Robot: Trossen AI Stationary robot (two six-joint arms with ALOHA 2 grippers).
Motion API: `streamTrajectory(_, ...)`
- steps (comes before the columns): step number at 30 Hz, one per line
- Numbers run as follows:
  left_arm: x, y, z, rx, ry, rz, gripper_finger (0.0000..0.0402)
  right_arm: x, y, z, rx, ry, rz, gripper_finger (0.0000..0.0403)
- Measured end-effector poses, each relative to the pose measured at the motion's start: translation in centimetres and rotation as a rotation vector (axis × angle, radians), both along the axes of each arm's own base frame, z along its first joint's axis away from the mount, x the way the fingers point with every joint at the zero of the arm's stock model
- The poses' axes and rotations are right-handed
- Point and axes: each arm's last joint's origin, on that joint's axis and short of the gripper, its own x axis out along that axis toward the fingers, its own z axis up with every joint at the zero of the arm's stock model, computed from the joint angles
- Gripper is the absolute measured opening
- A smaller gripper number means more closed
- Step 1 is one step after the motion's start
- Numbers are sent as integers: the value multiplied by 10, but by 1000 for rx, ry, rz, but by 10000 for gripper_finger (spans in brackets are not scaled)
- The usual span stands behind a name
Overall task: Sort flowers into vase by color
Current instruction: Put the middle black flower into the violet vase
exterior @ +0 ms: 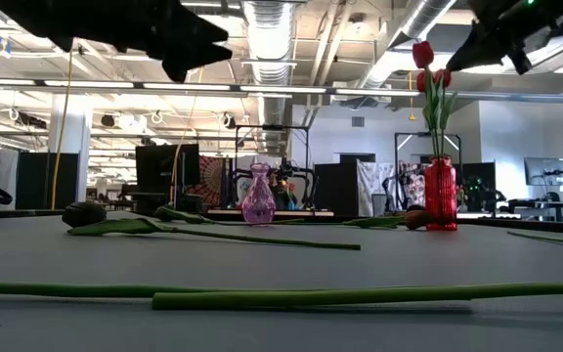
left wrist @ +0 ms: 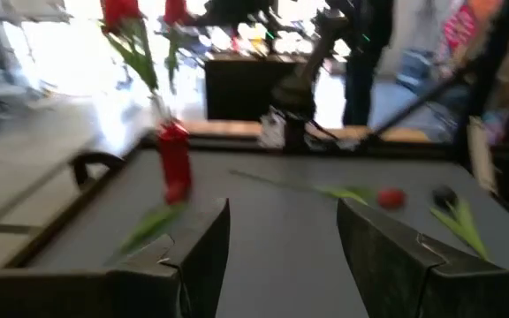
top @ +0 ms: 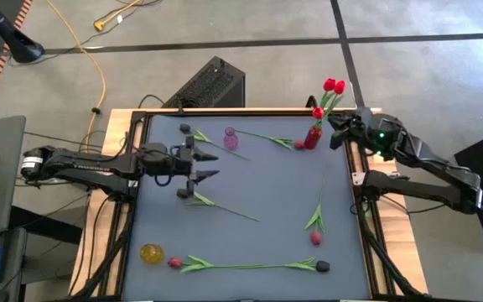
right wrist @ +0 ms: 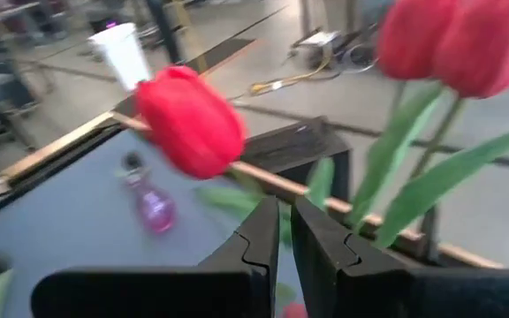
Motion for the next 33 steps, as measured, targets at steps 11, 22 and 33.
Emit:
streamTrajectory(11, -3, -13, -14, -82, 253, -146, 199, -8, 22, 9, 236, 29, 287, 62)
streamTrajectory(22, 23, -33, -11, -32, 555, -195, 186, 6, 49, 7, 411, 38, 588, 62)
streamTrajectory(33, 69, -39, -49, 19, 774, -314, 183, 44, 86, -12, 589, 238, 753, 62)
